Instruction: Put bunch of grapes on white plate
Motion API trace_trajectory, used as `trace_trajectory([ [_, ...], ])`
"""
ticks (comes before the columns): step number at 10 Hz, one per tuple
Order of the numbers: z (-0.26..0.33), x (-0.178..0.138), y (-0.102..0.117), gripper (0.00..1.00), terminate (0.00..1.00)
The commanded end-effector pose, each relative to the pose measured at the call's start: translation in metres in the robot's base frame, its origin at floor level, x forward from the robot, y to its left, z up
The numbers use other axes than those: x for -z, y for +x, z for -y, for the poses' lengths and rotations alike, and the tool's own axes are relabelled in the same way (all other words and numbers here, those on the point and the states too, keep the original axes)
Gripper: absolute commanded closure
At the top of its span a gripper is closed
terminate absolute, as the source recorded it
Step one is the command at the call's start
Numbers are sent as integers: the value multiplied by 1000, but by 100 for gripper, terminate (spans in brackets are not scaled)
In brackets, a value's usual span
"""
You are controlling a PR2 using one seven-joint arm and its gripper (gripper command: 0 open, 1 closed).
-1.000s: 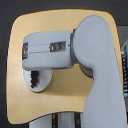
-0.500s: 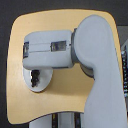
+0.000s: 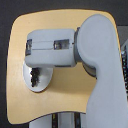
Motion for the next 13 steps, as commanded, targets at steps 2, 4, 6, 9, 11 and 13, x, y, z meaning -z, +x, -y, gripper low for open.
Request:
trace_trajectory([
  [2,5,-5,1,0,0],
  [4,4,-13,3,0,0],
  [6,7,-38,14,0,0],
  [9,-2,-97,39,0,0],
  [11,1,-140,54,0,0],
  [13,6,-169,62,0,0],
])
